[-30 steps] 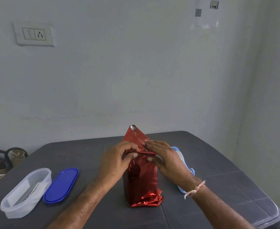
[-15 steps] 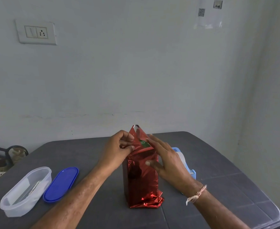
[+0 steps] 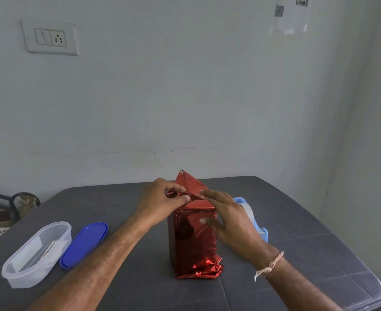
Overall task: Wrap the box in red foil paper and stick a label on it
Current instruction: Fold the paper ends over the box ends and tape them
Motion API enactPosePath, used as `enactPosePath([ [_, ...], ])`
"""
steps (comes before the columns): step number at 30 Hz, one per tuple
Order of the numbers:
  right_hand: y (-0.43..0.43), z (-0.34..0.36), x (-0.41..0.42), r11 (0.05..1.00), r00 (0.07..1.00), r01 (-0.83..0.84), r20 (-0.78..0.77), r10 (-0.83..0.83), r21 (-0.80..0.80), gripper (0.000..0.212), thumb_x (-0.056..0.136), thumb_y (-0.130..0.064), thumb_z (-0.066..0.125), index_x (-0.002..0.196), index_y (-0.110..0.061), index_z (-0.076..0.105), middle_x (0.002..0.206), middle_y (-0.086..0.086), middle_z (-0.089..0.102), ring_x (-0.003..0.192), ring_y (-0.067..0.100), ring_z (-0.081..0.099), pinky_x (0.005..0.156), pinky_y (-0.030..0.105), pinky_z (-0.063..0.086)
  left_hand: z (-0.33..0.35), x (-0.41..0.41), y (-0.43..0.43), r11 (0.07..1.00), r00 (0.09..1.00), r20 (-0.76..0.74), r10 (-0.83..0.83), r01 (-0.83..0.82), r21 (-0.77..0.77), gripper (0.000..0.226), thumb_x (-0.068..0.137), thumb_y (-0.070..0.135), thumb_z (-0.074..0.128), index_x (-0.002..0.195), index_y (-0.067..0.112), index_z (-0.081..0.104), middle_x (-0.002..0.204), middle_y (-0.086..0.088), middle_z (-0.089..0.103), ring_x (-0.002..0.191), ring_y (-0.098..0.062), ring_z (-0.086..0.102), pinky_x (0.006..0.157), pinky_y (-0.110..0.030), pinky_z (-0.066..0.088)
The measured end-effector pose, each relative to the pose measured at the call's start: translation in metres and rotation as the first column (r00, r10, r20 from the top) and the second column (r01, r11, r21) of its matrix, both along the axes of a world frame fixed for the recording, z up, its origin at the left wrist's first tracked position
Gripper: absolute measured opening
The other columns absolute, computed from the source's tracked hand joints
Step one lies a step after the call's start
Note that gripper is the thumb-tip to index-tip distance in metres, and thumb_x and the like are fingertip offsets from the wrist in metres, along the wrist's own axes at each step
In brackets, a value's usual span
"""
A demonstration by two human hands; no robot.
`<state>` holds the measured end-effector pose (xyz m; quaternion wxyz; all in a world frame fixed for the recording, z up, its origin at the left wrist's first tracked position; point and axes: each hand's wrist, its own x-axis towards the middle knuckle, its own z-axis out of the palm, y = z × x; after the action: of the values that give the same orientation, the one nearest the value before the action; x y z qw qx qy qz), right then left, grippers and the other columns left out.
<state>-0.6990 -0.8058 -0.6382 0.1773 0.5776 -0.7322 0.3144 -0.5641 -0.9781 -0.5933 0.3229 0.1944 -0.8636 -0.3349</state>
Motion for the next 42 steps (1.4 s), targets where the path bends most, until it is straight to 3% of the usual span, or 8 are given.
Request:
enactPosePath([
  [10, 0.0, -0.009, 0.003, 1.0, 0.993, 0.017, -0.121, -0.015, 0.02, 0.066, 0.089, -0.027, 0.079, 0.149, -0.026, 0.052, 0.152, -0.007, 0.053, 0.142, 0.018, 0.05, 0.105, 0.037, 0.048, -0.001, -0.003, -0.003, 0.995, 0.999, 0.048, -0.022, 0.027, -0.099, 0.021, 0.083, 0.036, 0.082, 0.102, 0.029, 0.076, 0.106, 0.014, 0.067, 0.098, 0.003, 0.06, 0.078, -0.008, 0.041],
  [14, 0.004, -0.002, 0.002, 0.999, 0.999, -0.037, -0.004, 0.037, 0.022, 0.064, 0.089, -0.029, 0.078, 0.148, -0.032, 0.053, 0.151, -0.013, 0.053, 0.142, 0.01, 0.046, 0.11, 0.024, 0.037, 0.002, -0.002, -0.005, 0.988, 0.997, 0.073, -0.03, 0.041, -0.149, 0.022, 0.082, 0.039, 0.082, 0.102, 0.031, 0.078, 0.107, 0.014, 0.069, 0.103, -0.001, 0.061, 0.086, -0.016, 0.044],
  [21, 0.008, 0.02, -0.01, 0.988, 0.967, -0.118, 0.239, 0.091, 0.1, 0.069, 0.085, -0.04, 0.082, 0.147, -0.041, 0.052, 0.139, -0.027, 0.055, 0.126, -0.008, 0.046, 0.098, 0.014, 0.038, 0.003, 0.001, -0.006, 0.989, 0.987, 0.144, -0.066, 0.084, -0.122, 0.035, 0.079, 0.049, 0.082, 0.111, 0.036, 0.074, 0.114, 0.015, 0.064, 0.11, -0.003, 0.057, 0.093, -0.028, 0.043],
  [26, 0.007, 0.023, -0.009, 0.981, 0.987, -0.1, 0.145, 0.077, 0.164, 0.074, 0.083, -0.048, 0.08, 0.15, -0.043, 0.048, 0.153, -0.022, 0.048, 0.14, 0.003, 0.041, 0.111, 0.03, 0.041, 0.002, 0.002, -0.009, 0.986, 0.986, 0.146, -0.087, 0.106, -0.129, 0.036, 0.083, 0.054, 0.075, 0.115, 0.036, 0.074, 0.115, 0.015, 0.064, 0.113, -0.003, 0.057, 0.097, -0.028, 0.044],
  [29, 0.006, 0.023, -0.009, 0.979, 0.99, -0.096, 0.117, 0.076, 0.177, 0.073, 0.082, -0.05, 0.08, 0.148, -0.045, 0.049, 0.154, -0.024, 0.047, 0.141, 0.003, 0.039, 0.112, 0.032, 0.041, 0.002, 0.002, -0.01, 0.987, 0.985, 0.149, -0.087, 0.106, -0.122, 0.034, 0.087, 0.051, 0.073, 0.116, 0.035, 0.074, 0.117, 0.017, 0.063, 0.115, -0.002, 0.056, 0.091, -0.02, 0.04],
  [36, 0.005, 0.027, -0.007, 0.968, 0.995, -0.089, 0.075, 0.073, 0.235, 0.072, 0.083, -0.05, 0.079, 0.148, -0.046, 0.048, 0.156, -0.024, 0.044, 0.144, 0.006, 0.036, 0.117, 0.038, 0.037, 0.006, -0.002, -0.013, 0.993, 0.986, 0.147, -0.082, 0.093, -0.066, 0.024, 0.093, 0.042, 0.07, 0.115, 0.033, 0.074, 0.107, 0.021, 0.064, 0.109, 0.001, 0.057, 0.093, -0.025, 0.044],
  [39, 0.006, 0.025, -0.006, 0.966, 0.996, -0.081, 0.048, 0.072, 0.244, 0.075, 0.082, -0.051, 0.079, 0.149, -0.047, 0.046, 0.156, -0.025, 0.042, 0.145, 0.004, 0.035, 0.117, 0.039, 0.038, 0.008, -0.006, -0.009, 0.988, 0.994, 0.102, -0.03, 0.045, -0.147, 0.037, 0.093, 0.037, 0.07, 0.13, 0.036, 0.063, 0.097, 0.022, 0.071, 0.103, 0.003, 0.061, 0.092, -0.027, 0.048],
  [42, 0.007, 0.023, -0.005, 0.967, 0.997, -0.076, 0.025, 0.072, 0.245, 0.077, 0.081, -0.055, 0.077, 0.15, -0.048, 0.043, 0.157, -0.026, 0.041, 0.147, 0.002, 0.033, 0.117, 0.04, 0.039, 0.008, -0.009, -0.008, 0.968, 0.995, 0.098, 0.001, 0.024, -0.248, 0.038, 0.092, 0.04, 0.07, 0.13, 0.044, 0.063, 0.09, 0.021, 0.072, 0.099, 0.002, 0.063, 0.08, -0.017, 0.044],
])
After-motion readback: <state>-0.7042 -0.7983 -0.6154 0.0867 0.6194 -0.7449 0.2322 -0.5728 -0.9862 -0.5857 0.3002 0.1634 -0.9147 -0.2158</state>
